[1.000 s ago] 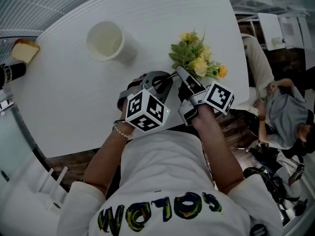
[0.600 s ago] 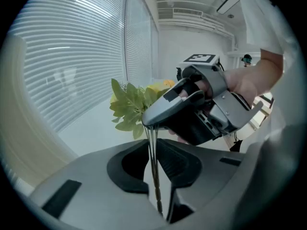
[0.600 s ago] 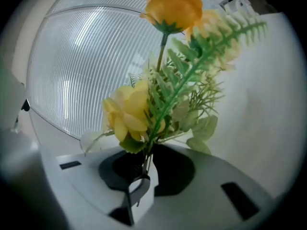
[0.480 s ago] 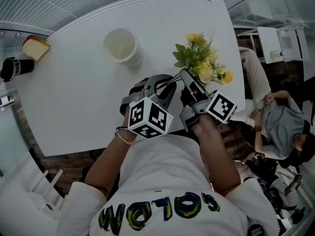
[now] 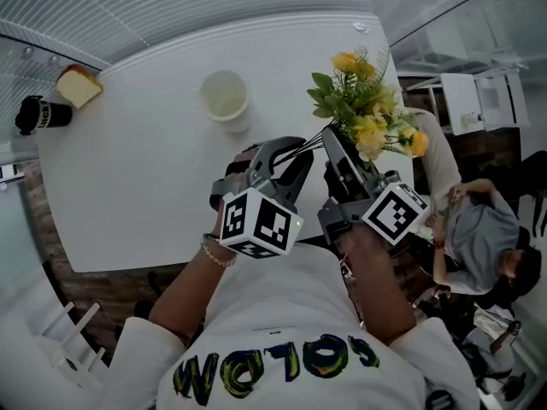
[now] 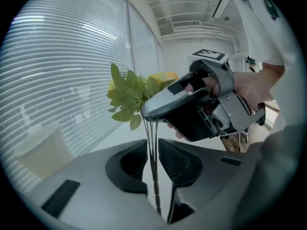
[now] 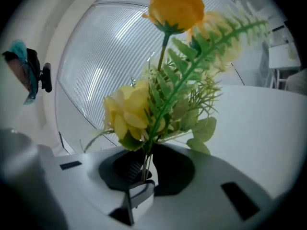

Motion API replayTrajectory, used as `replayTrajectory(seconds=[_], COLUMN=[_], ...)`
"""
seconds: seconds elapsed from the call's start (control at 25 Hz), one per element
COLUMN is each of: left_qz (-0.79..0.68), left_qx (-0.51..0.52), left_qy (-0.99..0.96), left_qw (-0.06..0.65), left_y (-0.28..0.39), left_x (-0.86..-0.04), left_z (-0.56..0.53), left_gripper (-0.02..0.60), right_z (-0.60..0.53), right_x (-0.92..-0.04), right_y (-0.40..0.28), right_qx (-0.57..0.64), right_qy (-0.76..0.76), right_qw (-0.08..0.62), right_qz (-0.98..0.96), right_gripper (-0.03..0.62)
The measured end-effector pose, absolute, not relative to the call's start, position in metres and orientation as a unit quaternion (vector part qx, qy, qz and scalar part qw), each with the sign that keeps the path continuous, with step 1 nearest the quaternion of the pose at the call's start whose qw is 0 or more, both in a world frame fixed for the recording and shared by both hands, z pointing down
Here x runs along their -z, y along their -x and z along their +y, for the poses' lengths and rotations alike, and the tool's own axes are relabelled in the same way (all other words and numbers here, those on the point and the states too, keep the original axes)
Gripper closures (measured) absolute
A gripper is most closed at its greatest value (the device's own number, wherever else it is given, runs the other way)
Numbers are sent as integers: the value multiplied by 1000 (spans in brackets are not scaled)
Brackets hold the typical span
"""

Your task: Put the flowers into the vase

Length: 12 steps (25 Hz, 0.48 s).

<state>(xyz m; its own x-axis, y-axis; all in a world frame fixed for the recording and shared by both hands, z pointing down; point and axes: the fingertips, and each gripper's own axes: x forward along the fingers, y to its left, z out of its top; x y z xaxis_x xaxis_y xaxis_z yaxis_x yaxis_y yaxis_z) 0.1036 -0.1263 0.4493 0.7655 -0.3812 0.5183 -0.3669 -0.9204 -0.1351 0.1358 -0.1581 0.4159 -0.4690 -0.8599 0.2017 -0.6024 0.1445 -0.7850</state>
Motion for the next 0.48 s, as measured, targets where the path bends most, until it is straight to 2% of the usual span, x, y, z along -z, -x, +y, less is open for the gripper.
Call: replayTrajectory(seconds=[0.48], left_qz=[235], left_qx=[193], left_qy=[952], left_qw=[34], left_y=[-81], left_x=[-347], left_z=[-132], left_gripper=[502], right_z=[-157], right_x=[-305], right_y=[-104], right_qx=[271], right_qy=[473], right_qw=[107], right_qz=[832], right_gripper=[534])
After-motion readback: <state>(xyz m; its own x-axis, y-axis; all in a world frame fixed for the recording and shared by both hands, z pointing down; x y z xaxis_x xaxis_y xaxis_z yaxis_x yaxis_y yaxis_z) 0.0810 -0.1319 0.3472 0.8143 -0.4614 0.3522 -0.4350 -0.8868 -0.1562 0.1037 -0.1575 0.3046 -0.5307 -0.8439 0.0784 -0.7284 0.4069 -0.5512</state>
